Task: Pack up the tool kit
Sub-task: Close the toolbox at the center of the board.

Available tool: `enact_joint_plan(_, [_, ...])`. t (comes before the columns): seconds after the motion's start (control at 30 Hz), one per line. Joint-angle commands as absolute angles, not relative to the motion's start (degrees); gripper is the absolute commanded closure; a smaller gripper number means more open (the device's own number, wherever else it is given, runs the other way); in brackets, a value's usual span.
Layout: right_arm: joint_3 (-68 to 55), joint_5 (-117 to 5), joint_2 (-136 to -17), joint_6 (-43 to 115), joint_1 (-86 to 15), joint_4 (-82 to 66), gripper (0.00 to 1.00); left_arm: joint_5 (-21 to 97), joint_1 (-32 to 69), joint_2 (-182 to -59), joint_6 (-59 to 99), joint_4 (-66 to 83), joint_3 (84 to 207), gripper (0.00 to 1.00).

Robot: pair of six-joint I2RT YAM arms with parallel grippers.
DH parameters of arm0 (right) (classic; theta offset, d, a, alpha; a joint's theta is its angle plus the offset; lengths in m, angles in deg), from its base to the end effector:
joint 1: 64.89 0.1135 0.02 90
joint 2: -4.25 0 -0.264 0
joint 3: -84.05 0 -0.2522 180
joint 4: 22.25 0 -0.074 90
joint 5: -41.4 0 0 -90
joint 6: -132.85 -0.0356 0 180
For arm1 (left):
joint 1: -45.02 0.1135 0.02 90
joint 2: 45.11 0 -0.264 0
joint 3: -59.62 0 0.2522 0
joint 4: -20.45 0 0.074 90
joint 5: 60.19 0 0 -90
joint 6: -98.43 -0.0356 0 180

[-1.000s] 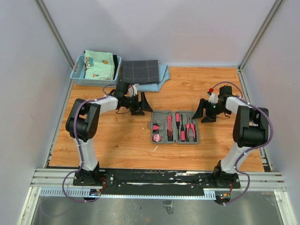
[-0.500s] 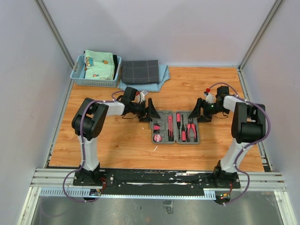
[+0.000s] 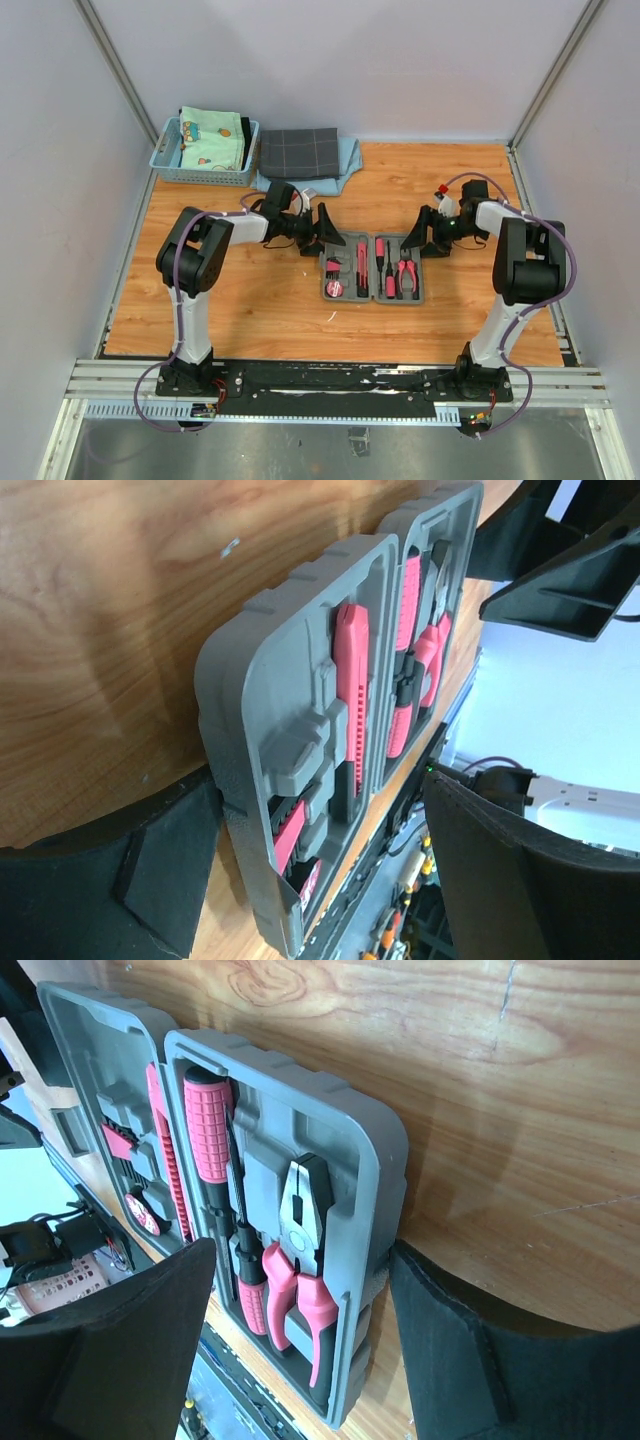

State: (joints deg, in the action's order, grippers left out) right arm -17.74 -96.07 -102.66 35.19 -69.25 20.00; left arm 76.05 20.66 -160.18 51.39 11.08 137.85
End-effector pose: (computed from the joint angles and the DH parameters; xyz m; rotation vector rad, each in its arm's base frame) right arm 0.3510 -0.0005 0.1523 0.0817 2.6141 1.1590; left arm 0.3556 -0.1892 0.1302 0.0197 2.5842 -1.4725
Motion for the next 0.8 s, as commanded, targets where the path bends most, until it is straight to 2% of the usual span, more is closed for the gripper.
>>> enact_joint_plan(0.0, [-15.13,-101.68,-99.38,32.46,-67.21,20.96,0.3,78.57,19.08,-157.95,54.77,14.42,142.01,0.18])
enact_joint_plan(0.33, [-16.34,-103.17,-97.12,31.11,-66.92,20.39,0.3,78.96,19.09,-155.84,56.77,14.35,143.4,0.18])
enact_joint_plan(0.77, [-20.35,-106.49,-94.82,25.24,-65.91,12.34,0.3,79.23,18.76,-154.54,57.47,14.58,143.9,0.18])
